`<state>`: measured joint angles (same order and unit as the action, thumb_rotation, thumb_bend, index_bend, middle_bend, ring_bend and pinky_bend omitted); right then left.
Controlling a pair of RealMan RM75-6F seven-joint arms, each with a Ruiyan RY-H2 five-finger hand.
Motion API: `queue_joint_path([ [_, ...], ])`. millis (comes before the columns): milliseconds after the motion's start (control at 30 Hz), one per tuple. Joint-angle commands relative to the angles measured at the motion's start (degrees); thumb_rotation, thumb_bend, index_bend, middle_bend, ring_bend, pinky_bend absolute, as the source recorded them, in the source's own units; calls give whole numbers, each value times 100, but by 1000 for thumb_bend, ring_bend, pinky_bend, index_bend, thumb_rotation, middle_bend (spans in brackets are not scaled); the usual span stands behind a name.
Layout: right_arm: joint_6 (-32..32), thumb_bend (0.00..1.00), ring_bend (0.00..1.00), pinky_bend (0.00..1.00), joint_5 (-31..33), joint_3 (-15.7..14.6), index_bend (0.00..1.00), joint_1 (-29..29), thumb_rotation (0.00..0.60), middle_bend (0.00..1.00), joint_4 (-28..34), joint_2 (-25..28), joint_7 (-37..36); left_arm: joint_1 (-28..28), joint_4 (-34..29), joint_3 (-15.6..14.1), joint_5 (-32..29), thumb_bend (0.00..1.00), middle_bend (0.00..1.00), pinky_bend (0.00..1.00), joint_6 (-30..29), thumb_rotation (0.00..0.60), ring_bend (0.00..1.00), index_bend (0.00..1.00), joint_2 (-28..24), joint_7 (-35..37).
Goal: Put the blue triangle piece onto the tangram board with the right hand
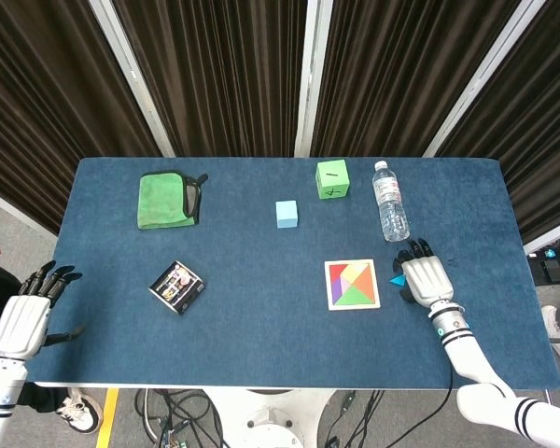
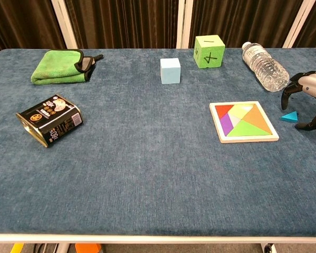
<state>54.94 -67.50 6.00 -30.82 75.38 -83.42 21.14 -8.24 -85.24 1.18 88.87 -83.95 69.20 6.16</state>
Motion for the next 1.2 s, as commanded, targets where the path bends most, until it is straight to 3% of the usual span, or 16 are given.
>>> queue_joint_path([
  [33,-10,159,28,0,14,-5,414,-11,600,269,-10,-11,20,0,12,-1,-10,73,155,154,10,600,38,216,4,21],
  [1200,-80,206,28,0,203,-43,461,-87,600,269,-48,-80,188,-9,106,3,-27,74,155,154,33,600,38,216,21,157],
])
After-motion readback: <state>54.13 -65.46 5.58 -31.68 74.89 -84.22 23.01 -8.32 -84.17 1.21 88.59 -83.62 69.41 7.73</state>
